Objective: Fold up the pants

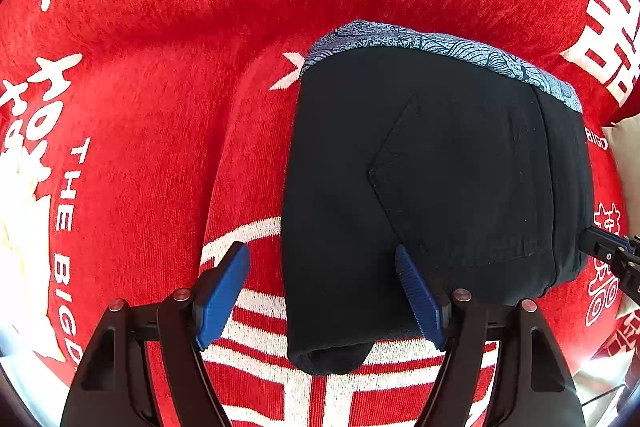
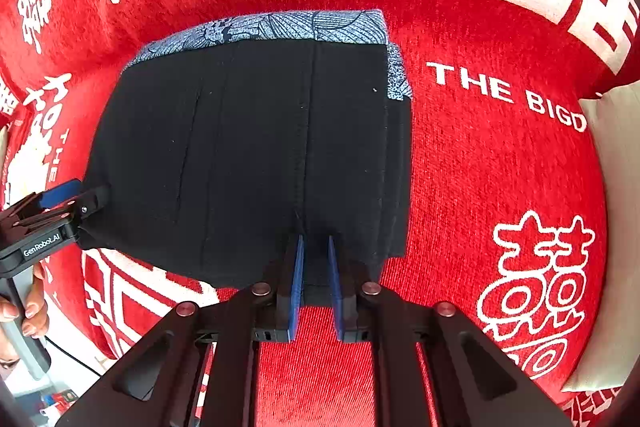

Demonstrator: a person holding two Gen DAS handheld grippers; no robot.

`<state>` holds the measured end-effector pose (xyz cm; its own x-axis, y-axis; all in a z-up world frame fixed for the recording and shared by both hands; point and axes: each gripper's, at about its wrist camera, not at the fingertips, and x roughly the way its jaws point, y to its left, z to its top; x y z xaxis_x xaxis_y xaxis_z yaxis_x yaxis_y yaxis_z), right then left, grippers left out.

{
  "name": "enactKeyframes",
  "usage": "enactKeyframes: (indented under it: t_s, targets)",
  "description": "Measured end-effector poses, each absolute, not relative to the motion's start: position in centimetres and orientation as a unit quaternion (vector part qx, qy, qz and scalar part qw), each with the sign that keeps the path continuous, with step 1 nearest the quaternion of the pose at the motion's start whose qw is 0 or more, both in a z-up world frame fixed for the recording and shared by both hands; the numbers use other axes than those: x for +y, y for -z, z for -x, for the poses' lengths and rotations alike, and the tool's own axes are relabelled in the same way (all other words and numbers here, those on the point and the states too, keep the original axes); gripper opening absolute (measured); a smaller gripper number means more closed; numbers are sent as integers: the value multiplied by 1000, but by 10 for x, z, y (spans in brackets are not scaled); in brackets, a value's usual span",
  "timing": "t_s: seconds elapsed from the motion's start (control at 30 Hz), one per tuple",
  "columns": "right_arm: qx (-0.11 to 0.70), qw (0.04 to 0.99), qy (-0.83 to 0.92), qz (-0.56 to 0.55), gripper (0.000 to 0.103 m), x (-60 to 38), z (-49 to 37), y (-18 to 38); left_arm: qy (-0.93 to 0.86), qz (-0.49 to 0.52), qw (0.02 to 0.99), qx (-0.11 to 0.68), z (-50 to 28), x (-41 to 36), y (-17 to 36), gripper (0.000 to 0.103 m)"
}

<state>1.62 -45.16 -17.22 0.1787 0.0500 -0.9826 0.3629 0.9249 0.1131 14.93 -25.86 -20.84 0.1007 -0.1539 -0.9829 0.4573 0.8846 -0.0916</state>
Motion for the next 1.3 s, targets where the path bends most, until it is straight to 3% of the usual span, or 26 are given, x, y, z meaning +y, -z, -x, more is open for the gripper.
enactKeyframes:
  t_s: [0.2,0.37,0.5,0.6,0.7,0.87,1.0,1.3]
  targets:
    - [640,742,123,-157,41,-459,-18,166,203,-121,733,638,-151,-257,205,82]
    - [642,738,130,-162,44,-464,-16,160,203,-127,733,636,-152,-258,206,82]
    - [643,739,135,-147,54,-462,-16,159,204,-133,733,635,-152,-260,205,82]
    - [646,739,131,-141,55,-459,-16,164,205,-135,732,636,-152,-261,207,83]
    - [648,737,135,-141,58,-458,-15,173,197,-142,735,633,-153,-260,208,90]
    - [645,742,138,-120,65,-455,-13,176,199,-138,731,638,-155,-258,210,90]
    - [642,737,134,-165,69,-469,-8,177,205,-146,727,639,-157,-260,210,90]
    - [628,744,92,-209,69,-494,9,163,229,-142,711,649,-172,-260,204,90]
